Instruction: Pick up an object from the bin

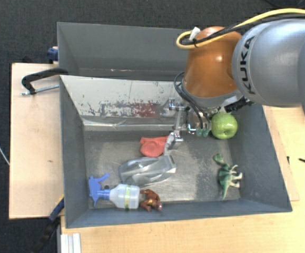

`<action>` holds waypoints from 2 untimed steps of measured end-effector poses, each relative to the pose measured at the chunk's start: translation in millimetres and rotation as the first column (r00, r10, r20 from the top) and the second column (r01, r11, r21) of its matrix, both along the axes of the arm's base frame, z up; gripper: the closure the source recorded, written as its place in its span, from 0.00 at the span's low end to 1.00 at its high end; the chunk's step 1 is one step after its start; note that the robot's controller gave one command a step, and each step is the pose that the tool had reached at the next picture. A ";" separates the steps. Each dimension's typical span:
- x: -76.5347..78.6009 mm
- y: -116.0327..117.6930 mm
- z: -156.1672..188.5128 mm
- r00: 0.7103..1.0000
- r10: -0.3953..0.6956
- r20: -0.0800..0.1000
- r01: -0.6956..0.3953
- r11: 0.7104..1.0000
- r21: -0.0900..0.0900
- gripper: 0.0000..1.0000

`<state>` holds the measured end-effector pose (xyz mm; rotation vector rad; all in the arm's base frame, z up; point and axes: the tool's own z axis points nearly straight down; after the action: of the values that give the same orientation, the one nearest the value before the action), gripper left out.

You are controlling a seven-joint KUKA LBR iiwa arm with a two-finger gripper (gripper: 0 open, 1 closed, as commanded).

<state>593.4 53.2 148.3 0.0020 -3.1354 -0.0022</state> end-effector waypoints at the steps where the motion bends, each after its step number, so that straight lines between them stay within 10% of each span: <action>1: 1.9 -0.2 4.7 1.000 -0.001 0.008 0.001 1.000 0.000 0.00; 2: 4.7 0.0 -14.1 0.997 0.071 0.015 -0.071 0.997 0.002 0.00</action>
Offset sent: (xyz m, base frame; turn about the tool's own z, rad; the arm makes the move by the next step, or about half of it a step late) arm 0.0031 -0.0063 -0.0783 -0.2454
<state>598.1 53.2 134.2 0.1146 -3.1478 -0.0063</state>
